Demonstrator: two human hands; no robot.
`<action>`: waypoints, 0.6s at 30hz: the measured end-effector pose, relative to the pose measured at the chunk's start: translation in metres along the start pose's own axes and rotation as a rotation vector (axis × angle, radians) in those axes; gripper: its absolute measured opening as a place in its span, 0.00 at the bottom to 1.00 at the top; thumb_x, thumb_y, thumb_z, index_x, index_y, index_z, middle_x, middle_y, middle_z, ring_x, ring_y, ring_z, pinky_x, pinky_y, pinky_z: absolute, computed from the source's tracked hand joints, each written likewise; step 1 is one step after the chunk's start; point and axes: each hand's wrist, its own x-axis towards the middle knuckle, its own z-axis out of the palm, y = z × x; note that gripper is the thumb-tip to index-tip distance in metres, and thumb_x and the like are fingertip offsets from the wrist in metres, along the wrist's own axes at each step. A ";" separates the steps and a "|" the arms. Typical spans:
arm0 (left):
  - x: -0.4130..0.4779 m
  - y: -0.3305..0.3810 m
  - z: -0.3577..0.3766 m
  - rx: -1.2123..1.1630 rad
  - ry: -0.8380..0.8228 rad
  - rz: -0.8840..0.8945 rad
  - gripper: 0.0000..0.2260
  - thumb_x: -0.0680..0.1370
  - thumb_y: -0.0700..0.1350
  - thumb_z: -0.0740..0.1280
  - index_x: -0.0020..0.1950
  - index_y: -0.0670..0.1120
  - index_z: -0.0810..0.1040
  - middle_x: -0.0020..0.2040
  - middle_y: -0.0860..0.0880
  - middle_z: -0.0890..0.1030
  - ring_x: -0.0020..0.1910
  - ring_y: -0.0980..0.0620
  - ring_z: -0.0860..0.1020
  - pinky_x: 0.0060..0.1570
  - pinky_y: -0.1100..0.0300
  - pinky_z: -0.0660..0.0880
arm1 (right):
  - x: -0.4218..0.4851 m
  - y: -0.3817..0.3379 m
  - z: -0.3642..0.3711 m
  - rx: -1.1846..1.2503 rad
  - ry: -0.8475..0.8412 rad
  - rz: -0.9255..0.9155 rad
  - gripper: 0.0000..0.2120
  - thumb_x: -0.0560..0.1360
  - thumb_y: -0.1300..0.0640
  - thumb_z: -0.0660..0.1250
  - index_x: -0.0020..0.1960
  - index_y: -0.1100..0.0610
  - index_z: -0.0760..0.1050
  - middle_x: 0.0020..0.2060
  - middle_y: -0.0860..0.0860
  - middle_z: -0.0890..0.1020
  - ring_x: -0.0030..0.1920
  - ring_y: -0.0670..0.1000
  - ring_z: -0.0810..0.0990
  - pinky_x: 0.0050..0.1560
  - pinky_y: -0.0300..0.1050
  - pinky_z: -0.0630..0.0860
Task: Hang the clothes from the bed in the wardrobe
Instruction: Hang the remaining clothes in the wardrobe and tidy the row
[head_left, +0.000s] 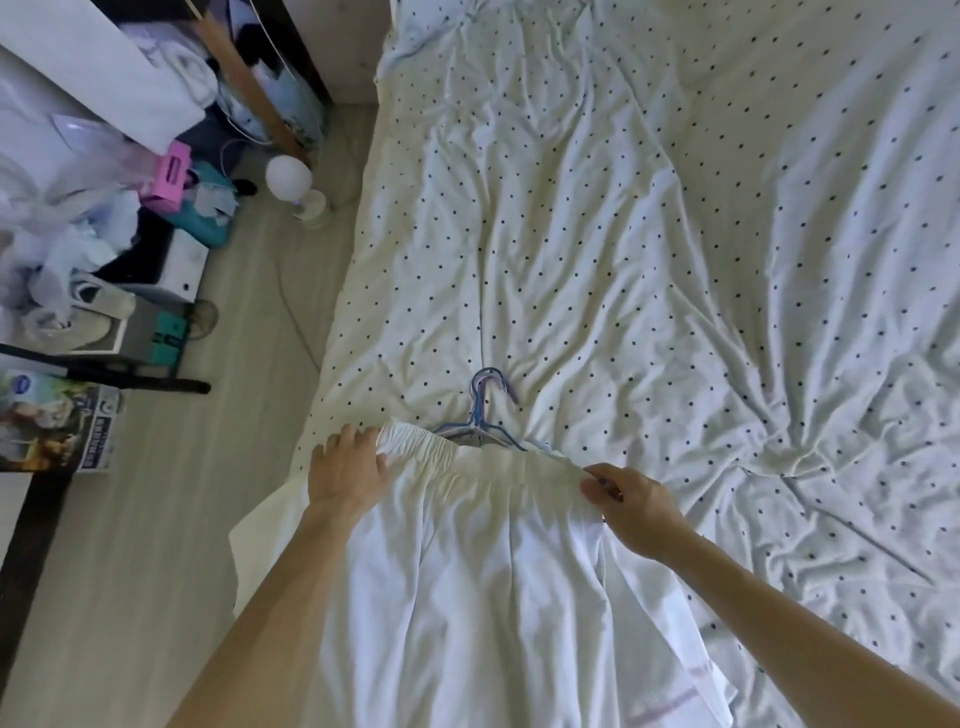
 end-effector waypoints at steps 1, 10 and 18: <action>-0.005 -0.005 0.001 -0.014 -0.026 0.005 0.18 0.81 0.52 0.59 0.69 0.48 0.70 0.66 0.47 0.73 0.64 0.45 0.72 0.63 0.50 0.68 | -0.007 -0.002 -0.001 0.042 0.016 -0.022 0.10 0.82 0.49 0.61 0.59 0.44 0.79 0.44 0.49 0.80 0.49 0.53 0.79 0.55 0.49 0.75; -0.096 0.005 -0.046 -0.247 -0.035 0.101 0.13 0.80 0.59 0.60 0.60 0.54 0.72 0.52 0.50 0.83 0.54 0.44 0.80 0.50 0.52 0.74 | -0.124 0.021 -0.035 0.460 0.146 -0.102 0.07 0.81 0.54 0.66 0.49 0.43 0.79 0.36 0.43 0.81 0.36 0.38 0.77 0.47 0.38 0.74; -0.247 0.118 -0.139 -0.476 -0.002 0.429 0.13 0.78 0.51 0.69 0.63 0.55 0.79 0.57 0.53 0.82 0.59 0.51 0.79 0.48 0.61 0.69 | -0.288 0.128 -0.093 0.571 0.452 -0.073 0.10 0.81 0.57 0.66 0.47 0.44 0.80 0.37 0.44 0.84 0.42 0.45 0.83 0.44 0.42 0.76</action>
